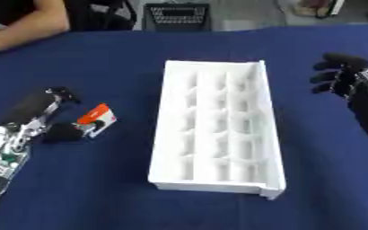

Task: Pick up objects on the table and place them in the box.

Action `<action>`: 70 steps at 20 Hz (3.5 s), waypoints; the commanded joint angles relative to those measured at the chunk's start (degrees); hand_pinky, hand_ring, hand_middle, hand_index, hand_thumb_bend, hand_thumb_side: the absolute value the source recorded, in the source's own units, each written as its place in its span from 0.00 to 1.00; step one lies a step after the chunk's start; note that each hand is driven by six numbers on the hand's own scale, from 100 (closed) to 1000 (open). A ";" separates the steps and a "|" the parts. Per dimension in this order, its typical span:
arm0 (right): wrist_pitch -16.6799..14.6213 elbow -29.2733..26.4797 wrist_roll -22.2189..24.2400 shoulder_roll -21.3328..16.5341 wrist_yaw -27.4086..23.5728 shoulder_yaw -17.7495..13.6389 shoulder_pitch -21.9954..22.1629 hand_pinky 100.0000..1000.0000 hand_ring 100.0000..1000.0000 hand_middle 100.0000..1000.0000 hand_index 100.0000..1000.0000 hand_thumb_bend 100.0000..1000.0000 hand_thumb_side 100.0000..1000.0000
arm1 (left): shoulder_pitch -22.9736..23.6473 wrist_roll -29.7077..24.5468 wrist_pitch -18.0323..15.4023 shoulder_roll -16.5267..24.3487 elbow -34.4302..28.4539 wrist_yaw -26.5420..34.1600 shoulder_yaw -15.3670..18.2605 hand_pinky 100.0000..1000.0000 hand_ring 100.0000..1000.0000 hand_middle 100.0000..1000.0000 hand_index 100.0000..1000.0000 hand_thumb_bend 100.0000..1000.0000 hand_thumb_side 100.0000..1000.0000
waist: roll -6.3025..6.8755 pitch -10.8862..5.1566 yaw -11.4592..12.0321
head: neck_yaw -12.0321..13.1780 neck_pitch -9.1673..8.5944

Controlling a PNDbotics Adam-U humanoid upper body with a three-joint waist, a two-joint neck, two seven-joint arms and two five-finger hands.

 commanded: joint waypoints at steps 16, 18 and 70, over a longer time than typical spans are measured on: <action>-0.10 -0.51 0.12 -1.39 0.10 -0.51 -0.12 0.61 0.67 0.70 0.85 0.00 0.92 | -1.17 -1.32 -0.86 1.74 0.70 1.02 -1.74 0.88 0.82 0.82 0.76 0.63 0.57 | -0.06 -0.89 -0.26 | 0.21 -0.61; -0.11 -0.51 0.11 -1.39 0.10 -0.51 -0.11 0.61 0.67 0.70 0.85 0.00 0.92 | -1.17 -1.27 -0.89 1.70 1.07 1.24 -1.83 0.88 0.82 0.82 0.75 0.62 0.57 | -0.07 -0.89 -0.28 | 0.22 -0.60; 0.09 -0.38 0.42 -1.13 0.04 -0.30 0.05 0.61 0.67 0.70 0.85 0.00 0.92 | -13.84 -3.14 -4.96 -2.91 -11.45 2.30 -10.64 0.86 0.78 0.76 0.50 0.00 0.41 | 0.17 -1.33 -1.10 | 0.98 -0.45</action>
